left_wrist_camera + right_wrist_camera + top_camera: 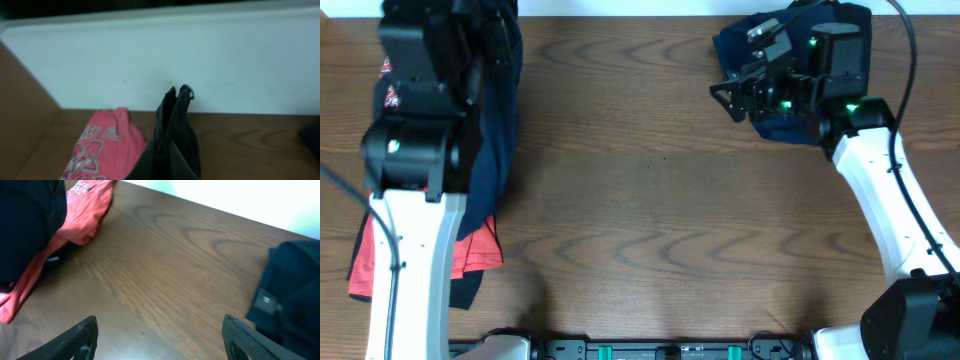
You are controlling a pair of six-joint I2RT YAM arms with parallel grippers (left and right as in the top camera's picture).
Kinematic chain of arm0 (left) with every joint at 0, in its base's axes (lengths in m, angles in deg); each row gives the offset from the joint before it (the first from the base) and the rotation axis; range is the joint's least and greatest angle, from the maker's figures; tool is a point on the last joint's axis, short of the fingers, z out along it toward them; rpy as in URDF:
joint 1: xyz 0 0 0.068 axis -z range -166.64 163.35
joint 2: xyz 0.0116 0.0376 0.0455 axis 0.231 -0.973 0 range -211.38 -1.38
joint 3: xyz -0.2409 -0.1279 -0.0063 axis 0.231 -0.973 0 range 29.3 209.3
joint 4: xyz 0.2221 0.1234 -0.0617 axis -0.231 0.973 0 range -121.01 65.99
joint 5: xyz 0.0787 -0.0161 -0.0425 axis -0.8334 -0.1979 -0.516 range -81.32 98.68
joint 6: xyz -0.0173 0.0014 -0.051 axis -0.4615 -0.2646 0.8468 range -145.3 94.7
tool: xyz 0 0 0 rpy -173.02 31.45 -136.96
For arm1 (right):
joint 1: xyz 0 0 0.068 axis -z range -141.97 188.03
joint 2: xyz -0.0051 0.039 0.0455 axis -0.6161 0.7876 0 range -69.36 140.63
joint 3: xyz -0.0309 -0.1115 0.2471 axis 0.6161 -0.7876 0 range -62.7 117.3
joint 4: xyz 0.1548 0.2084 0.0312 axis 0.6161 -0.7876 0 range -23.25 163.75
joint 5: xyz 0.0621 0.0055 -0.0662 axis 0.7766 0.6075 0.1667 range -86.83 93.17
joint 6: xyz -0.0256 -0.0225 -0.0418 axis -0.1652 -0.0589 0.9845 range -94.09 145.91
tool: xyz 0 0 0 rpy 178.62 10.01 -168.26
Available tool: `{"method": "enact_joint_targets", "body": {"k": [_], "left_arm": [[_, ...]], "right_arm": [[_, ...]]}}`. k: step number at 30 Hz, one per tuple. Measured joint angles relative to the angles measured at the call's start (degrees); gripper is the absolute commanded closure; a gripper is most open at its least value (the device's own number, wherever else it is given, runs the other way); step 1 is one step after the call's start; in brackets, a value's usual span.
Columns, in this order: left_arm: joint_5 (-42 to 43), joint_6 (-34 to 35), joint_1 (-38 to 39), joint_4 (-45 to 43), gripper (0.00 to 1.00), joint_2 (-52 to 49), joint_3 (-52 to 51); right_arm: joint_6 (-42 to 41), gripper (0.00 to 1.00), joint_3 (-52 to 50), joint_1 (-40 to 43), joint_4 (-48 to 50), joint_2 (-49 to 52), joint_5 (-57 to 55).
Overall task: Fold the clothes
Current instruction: 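Lift the navy shorts with the left gripper and drop them mid-table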
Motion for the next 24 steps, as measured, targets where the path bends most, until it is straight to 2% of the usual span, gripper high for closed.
{"method": "enact_joint_targets", "body": {"k": [7, 14, 19, 24], "left_arm": [[9.4, 1.36, 0.0, -0.96, 0.94, 0.59, 0.0], [24.13, 6.54, 0.83, -10.25, 0.94, 0.37, -0.07], [29.81, 8.11, 7.02, -13.33, 0.94, 0.37, -0.07], [31.85, 8.81, 15.87, -17.18, 0.94, 0.26, -0.07]], "right_arm": [[0.0, 0.23, 0.0, -3.19, 0.0, 0.0, 0.79], [-0.02, 0.26, 0.0, -2.19, 0.39, 0.0, 3.82], [-1.86, 0.27, 0.0, 2.67, 0.68, -0.17, 5.14], [-3.63, 0.27, -0.04, 11.5, 0.17, -3.17, 5.4]]}}
